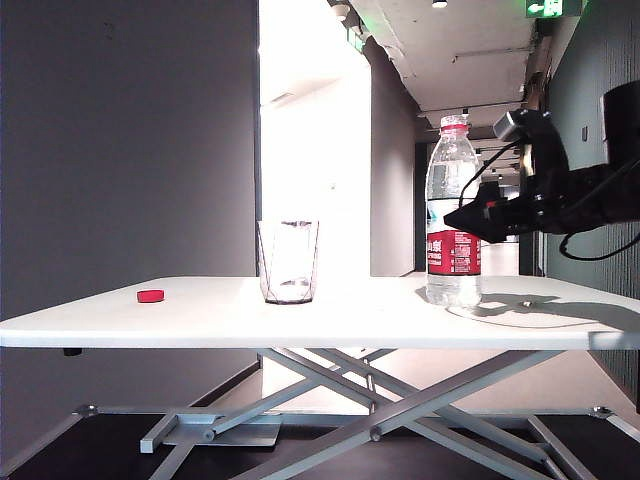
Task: Pick up the mineral water bottle on the table and pour water into the mug until it's half full.
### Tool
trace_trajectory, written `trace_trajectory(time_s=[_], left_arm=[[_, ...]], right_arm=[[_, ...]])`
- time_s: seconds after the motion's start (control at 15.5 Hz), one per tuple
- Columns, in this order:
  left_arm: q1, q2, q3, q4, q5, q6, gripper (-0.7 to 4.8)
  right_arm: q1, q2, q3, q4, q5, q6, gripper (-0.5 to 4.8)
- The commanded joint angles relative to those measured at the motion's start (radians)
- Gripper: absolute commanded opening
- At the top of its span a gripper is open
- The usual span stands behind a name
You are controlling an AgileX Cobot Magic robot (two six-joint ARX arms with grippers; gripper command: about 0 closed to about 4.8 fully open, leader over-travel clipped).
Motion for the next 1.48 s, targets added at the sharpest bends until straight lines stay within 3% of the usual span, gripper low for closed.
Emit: trace_trajectory(time_s=[0.06, 1.29, 1.35, 1.48], left_arm=[[-0.001, 0.000, 0.002, -0.010, 0.004, 0.004, -0.05], [-0.001, 0.000, 0.002, -0.059, 0.004, 0.005, -0.05], [-0.001, 0.000, 0.002, -0.064, 0.005, 0.005, -0.05], [-0.001, 0.000, 0.002, -0.074, 0.004, 0.005, -0.05]], right_arm=[[-0.001, 0.036, 0.050, 0.013, -0.063, 0.013, 4.79], [0.000, 0.137, 0.174, 0.006, -0.104, 0.066, 4.79], [0.000, 0.137, 0.174, 0.006, -0.105, 0.066, 4.61], [0.000, 0.137, 0.174, 0.006, -0.106, 0.091, 3.73]])
